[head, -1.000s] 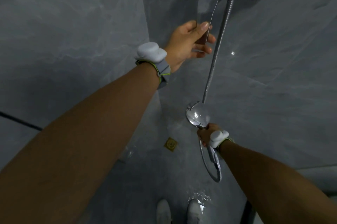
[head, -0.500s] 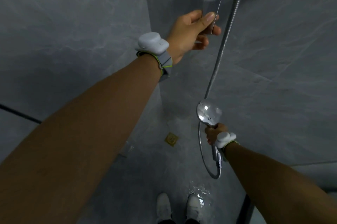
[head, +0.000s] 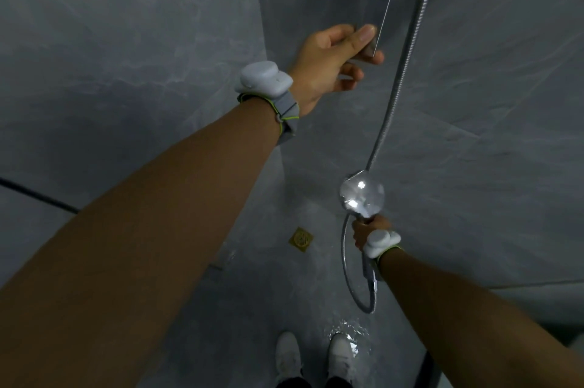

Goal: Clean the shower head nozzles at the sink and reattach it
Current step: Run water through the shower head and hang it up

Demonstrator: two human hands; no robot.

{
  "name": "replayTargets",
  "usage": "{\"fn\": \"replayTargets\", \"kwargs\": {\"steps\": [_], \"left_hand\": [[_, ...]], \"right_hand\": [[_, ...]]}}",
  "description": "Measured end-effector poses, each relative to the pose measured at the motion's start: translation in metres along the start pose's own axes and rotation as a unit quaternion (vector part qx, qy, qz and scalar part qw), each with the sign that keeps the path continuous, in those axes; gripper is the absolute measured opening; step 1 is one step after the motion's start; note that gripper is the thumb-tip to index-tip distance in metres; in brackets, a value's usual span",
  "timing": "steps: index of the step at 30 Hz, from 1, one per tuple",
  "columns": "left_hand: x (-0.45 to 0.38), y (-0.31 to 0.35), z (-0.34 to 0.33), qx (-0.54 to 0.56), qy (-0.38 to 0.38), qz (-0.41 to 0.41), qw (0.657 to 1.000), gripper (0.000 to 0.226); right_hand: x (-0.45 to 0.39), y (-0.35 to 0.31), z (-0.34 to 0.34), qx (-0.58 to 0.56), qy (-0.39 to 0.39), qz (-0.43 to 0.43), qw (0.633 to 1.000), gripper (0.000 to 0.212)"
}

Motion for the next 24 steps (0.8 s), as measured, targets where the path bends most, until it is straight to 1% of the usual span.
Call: {"fn": "replayTargets", "kwargs": {"steps": [1,2,3,5,7,8,10,12,17,19,21,23,24], "left_hand": [[0.0,0.0,0.001,-0.003,0.001,0.0,1.0,0.019],[-0.001,-0.001,0.002,-0.004,0.003,0.0,1.0,0.019],[-0.001,-0.002,0.003,-0.005,0.007,0.001,1.0,0.019],[-0.002,-0.005,0.005,-0.002,0.011,0.003,1.0,0.018],[-0.002,-0.007,0.006,0.0,0.014,0.003,1.0,0.018],[-0.002,-0.008,0.006,0.001,0.016,0.004,1.0,0.018],[-0.003,-0.01,0.007,0.002,0.02,0.004,1.0,0.017],[-0.004,-0.011,0.008,0.002,0.022,0.002,1.0,0.015],[-0.005,-0.013,0.012,0.003,0.022,-0.001,1.0,0.013],[-0.006,-0.015,0.013,0.005,0.025,-0.002,1.0,0.017],[-0.007,-0.015,0.014,0.008,0.027,-0.004,1.0,0.022],[-0.007,-0.016,0.014,0.008,0.027,-0.005,1.0,0.023],[-0.007,-0.016,0.014,0.007,0.027,-0.005,1.0,0.024]], "right_hand": [[-0.001,0.002,0.003,-0.015,0.029,-0.001,0.999,0.023],[-0.003,0.005,0.004,-0.021,0.038,-0.003,0.999,0.027],[-0.004,0.006,0.004,-0.024,0.024,-0.01,0.999,0.025],[-0.003,0.006,0.001,0.009,-0.04,-0.015,0.999,0.019],[-0.004,0.006,-0.002,0.029,-0.039,-0.008,0.999,0.024],[-0.003,0.005,-0.005,0.028,-0.038,-0.007,0.999,0.022],[-0.004,0.005,-0.009,0.028,-0.048,-0.008,0.998,0.011],[-0.005,0.005,-0.011,0.031,-0.055,-0.011,0.998,0.01],[-0.007,0.007,-0.006,0.039,-0.018,-0.015,0.999,0.031],[-0.008,0.006,-0.007,0.068,-0.033,-0.008,0.997,0.031],[-0.007,0.001,-0.01,0.094,-0.043,0.008,0.995,0.025],[-0.006,-0.007,-0.012,0.1,-0.042,0.029,0.994,0.021],[-0.007,-0.012,-0.013,0.095,-0.039,0.045,0.994,0.023]]}}
Point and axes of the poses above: each hand's wrist, its own x-axis away from the middle knuckle, its own z-axis out of the back of the hand, y = z × x, the point moved 1 cm from there along -x, towards the middle knuckle, and after that the axes turned 3 degrees about x, right-handed, at the moved point
